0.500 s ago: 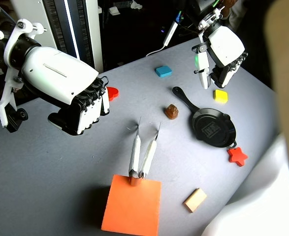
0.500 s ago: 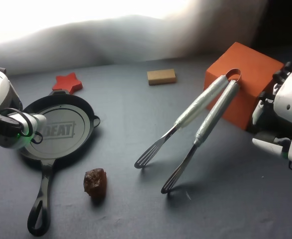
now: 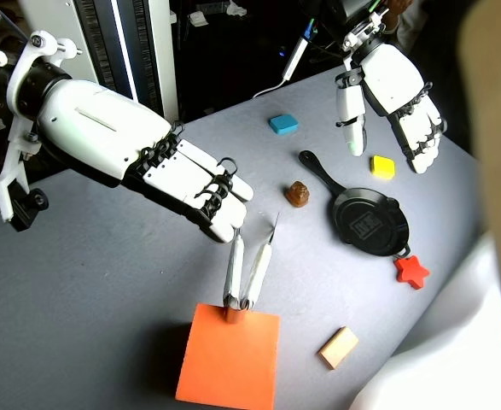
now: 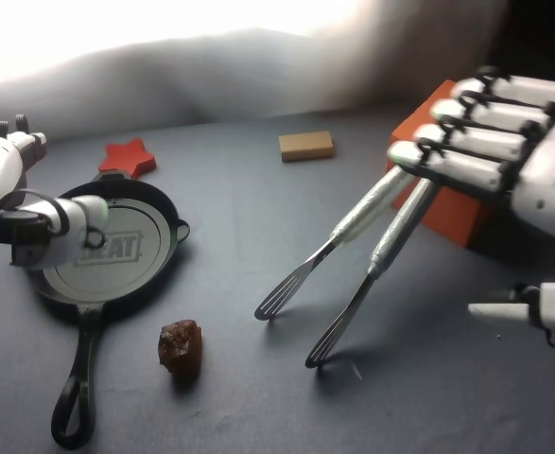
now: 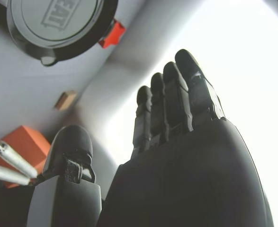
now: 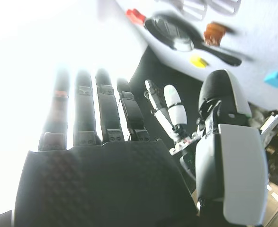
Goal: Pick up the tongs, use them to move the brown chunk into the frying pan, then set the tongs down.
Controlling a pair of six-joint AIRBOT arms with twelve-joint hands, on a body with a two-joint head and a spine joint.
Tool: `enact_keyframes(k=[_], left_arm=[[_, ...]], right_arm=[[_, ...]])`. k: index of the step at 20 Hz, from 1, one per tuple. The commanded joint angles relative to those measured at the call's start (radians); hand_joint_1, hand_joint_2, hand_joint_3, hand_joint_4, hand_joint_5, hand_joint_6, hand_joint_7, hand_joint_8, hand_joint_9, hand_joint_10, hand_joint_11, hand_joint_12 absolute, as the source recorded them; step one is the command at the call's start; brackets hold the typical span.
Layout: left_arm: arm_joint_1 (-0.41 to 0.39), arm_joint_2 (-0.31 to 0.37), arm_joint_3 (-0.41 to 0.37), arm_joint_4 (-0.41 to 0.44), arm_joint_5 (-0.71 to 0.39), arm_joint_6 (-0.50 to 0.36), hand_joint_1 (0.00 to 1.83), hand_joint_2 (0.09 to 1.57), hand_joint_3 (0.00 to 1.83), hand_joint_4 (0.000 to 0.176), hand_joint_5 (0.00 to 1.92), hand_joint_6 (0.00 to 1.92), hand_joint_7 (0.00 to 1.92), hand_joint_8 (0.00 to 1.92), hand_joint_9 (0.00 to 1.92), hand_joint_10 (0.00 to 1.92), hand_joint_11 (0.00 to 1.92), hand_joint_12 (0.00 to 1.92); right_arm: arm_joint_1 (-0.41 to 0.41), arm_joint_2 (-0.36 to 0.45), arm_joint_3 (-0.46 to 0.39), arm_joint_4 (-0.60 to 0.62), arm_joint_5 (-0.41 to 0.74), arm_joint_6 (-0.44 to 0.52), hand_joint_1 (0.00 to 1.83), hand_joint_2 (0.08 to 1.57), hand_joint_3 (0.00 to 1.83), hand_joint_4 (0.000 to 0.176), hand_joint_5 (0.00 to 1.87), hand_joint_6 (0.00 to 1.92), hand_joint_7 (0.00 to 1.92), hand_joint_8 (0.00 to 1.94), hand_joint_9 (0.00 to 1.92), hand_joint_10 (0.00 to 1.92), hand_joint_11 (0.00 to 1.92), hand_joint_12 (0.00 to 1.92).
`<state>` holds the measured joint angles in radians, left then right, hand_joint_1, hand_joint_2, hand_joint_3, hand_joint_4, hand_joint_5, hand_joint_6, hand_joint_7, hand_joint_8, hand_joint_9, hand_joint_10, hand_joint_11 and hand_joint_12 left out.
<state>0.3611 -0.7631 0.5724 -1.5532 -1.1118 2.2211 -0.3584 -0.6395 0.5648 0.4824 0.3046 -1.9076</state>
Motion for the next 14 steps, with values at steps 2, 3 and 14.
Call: enact_keyframes(k=[2, 3, 14], left_arm=[[-0.013, 0.004, -0.002, 0.083, -0.051, 0.002, 0.13, 1.36, 0.0, 0.0, 0.17, 0.0, 0.17, 0.0, 0.18, 0.0, 0.0, 0.64], [-0.013, 0.004, -0.002, 0.079, -0.051, 0.002, 0.11, 1.37, 0.01, 0.0, 0.17, 0.0, 0.18, 0.0, 0.18, 0.0, 0.0, 0.65], [-0.016, 0.001, -0.012, 0.051, -0.065, 0.007, 0.21, 1.33, 0.0, 0.0, 0.17, 0.0, 0.19, 0.0, 0.19, 0.0, 0.0, 0.7]], right_arm=[[0.036, -0.026, 0.026, -0.082, 0.059, 0.039, 0.56, 1.04, 0.0, 0.0, 0.0, 0.0, 0.08, 0.0, 0.06, 0.01, 0.0, 0.18], [0.047, -0.042, 0.044, -0.082, 0.034, 0.04, 0.61, 1.03, 0.0, 0.0, 0.0, 0.0, 0.07, 0.0, 0.06, 0.01, 0.0, 0.12], [0.143, -0.278, 0.317, -0.081, -0.229, 0.028, 1.1, 0.99, 0.0, 0.0, 0.0, 0.0, 0.0, 0.0, 0.0, 0.0, 0.0, 0.0]])
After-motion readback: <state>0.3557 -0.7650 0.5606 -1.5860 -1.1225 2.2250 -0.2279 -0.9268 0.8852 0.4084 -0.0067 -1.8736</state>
